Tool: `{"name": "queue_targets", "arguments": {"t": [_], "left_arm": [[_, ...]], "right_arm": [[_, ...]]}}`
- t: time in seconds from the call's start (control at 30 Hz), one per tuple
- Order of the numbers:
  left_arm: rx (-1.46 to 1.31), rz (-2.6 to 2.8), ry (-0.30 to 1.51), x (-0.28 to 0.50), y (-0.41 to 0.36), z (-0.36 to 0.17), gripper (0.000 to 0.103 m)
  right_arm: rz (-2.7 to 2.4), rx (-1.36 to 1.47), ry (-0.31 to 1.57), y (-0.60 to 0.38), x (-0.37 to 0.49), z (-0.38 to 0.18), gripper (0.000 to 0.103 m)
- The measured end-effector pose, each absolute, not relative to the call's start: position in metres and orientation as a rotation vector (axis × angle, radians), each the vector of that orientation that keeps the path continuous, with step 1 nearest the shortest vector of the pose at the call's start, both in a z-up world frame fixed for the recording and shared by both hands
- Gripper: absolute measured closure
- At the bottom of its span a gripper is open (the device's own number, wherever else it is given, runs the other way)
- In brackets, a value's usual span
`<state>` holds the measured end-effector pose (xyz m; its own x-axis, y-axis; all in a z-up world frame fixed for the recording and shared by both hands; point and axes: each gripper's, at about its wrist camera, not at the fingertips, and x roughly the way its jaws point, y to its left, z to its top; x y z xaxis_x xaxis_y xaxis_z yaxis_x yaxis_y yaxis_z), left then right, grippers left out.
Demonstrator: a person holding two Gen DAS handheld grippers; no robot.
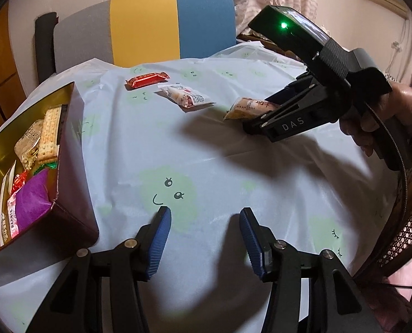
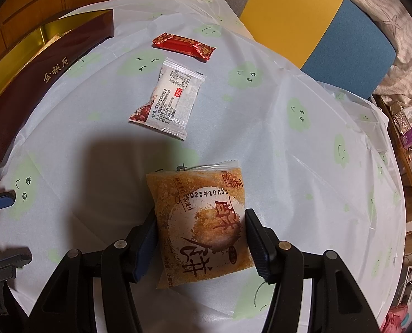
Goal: Organize snacks
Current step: 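Lift the round pastry bag with the right tool toward the tin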
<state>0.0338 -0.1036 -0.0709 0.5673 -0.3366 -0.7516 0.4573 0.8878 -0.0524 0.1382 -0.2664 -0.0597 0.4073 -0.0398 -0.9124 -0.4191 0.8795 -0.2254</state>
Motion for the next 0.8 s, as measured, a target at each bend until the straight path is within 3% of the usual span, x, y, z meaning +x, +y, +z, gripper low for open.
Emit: {"name": "queue_targets", "arguments": {"t": [0.8], "left_arm": [[0.094, -0.505, 0.8, 0.027, -0.091, -0.074, 0.051]], "right_arm": [[0.199, -0.395, 1.164, -0.27, 0.144, -0.059, 0.044]]}}
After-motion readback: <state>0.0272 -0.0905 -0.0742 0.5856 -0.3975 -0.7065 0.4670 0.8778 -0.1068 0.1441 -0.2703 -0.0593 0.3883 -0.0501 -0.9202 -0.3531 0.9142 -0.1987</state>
